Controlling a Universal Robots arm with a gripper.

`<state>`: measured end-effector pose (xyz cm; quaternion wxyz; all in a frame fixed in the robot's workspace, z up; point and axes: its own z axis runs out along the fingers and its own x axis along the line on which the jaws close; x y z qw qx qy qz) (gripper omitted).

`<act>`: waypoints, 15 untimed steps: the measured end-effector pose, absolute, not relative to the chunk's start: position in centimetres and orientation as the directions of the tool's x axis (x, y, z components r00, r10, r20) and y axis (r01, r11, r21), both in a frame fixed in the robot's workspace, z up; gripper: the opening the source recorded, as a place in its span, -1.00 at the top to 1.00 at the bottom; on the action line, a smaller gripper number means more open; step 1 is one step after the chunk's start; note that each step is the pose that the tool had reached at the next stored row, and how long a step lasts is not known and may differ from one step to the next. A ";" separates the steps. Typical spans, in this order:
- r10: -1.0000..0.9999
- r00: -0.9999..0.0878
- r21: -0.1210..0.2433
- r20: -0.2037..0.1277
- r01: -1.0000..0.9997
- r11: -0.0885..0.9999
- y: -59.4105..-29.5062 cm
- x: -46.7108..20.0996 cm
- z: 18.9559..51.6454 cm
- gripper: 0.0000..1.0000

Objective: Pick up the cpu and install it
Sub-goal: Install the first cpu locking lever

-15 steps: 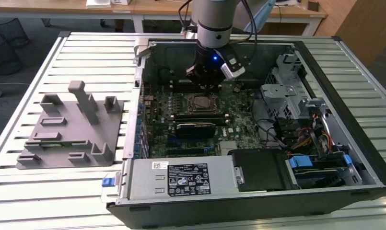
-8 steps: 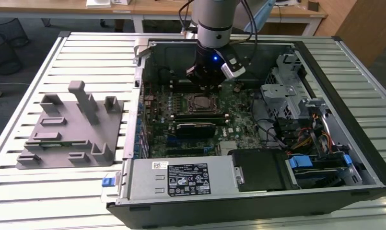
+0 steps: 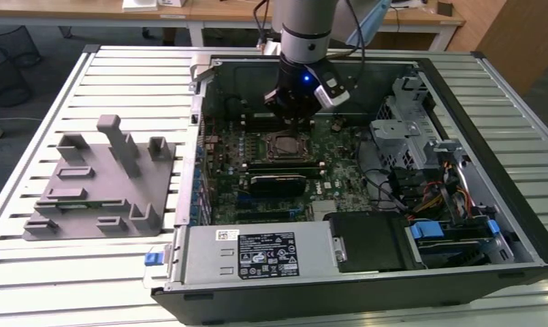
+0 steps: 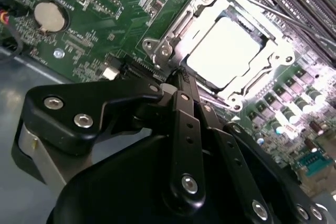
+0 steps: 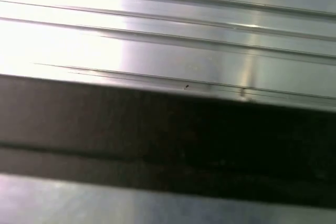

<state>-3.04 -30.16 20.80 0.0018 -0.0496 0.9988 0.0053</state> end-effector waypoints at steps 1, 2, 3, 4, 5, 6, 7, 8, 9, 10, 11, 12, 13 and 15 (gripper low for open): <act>-0.099 -0.995 0.016 -0.005 -0.099 0.995 -30.2 -3.0 20.9 0.79; -0.099 -0.995 0.023 -0.006 -0.099 0.995 -30.2 -3.1 21.0 0.79; -0.099 -0.995 0.035 -0.007 -0.099 0.994 -30.2 -3.1 21.0 0.79; -0.099 -0.995 0.049 -0.008 -0.099 0.994 -30.2 -3.1 21.0 0.79; -0.099 -0.995 0.063 -0.009 -0.099 0.993 -30.2 -3.2 21.0 0.79; -0.099 -0.995 0.074 -0.011 -0.099 0.992 -30.2 -3.2 21.0 0.79; -0.098 -0.995 0.082 -0.011 -0.099 0.992 -30.2 -3.2 21.0 0.79; -0.098 -0.995 0.088 -0.012 -0.099 0.991 -30.2 -3.3 21.0 0.79; -0.098 -0.995 0.091 -0.012 -0.099 0.991 -30.2 -3.3 21.0 0.79; -0.098 -0.995 0.092 -0.012 -0.099 0.991 -30.2 -3.3 21.0 0.79; -0.098 -0.995 0.092 -0.012 -0.099 0.991 -30.2 -3.3 21.0 0.79; -0.098 -0.995 0.092 -0.012 -0.099 0.991 -30.2 -3.3 21.0 0.79; -0.098 -0.995 0.092 -0.012 -0.099 0.991 -30.2 -3.3 21.0 0.79; -0.098 -0.995 0.092 -0.012 -0.099 0.991 -30.2 -3.3 21.0 0.79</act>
